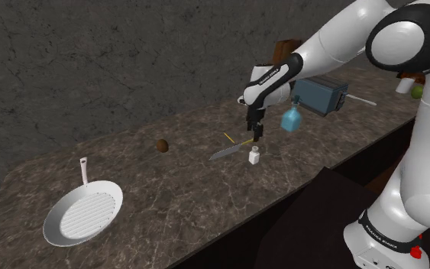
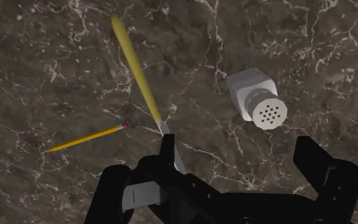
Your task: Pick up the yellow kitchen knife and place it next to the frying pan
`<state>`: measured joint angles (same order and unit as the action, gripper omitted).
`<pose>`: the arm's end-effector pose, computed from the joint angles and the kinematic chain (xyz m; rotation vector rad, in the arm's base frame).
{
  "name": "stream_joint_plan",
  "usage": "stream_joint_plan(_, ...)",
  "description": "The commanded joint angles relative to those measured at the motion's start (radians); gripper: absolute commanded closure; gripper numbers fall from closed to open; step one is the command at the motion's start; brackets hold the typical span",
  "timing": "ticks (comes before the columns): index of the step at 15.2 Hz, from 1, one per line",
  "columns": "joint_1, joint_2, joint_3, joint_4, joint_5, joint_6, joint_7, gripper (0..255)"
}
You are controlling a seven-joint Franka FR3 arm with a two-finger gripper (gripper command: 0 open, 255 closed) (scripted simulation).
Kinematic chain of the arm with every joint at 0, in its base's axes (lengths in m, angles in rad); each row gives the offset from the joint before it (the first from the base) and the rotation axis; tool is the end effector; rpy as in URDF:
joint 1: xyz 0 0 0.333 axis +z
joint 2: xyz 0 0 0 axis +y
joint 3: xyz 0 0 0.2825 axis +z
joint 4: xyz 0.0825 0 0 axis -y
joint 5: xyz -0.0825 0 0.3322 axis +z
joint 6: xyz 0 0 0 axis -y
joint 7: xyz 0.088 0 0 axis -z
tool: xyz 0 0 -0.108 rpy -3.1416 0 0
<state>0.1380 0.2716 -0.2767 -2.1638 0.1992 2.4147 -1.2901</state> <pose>0.5153 -0.0696 0.2793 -2.7064 -1.4983 -0.0525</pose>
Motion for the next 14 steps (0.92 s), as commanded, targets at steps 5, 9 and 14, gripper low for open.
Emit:
stream_joint_plan(5,-0.042,0.235,0.08,0.192,0.04,0.048,-0.21,0)
stream_joint_plan(9,-0.059,0.349,0.12,0.301,0.033,0.059,-0.294,0)
stream_joint_plan(14,-0.065,0.403,0.132,0.314,0.046,0.1,-0.302,0)
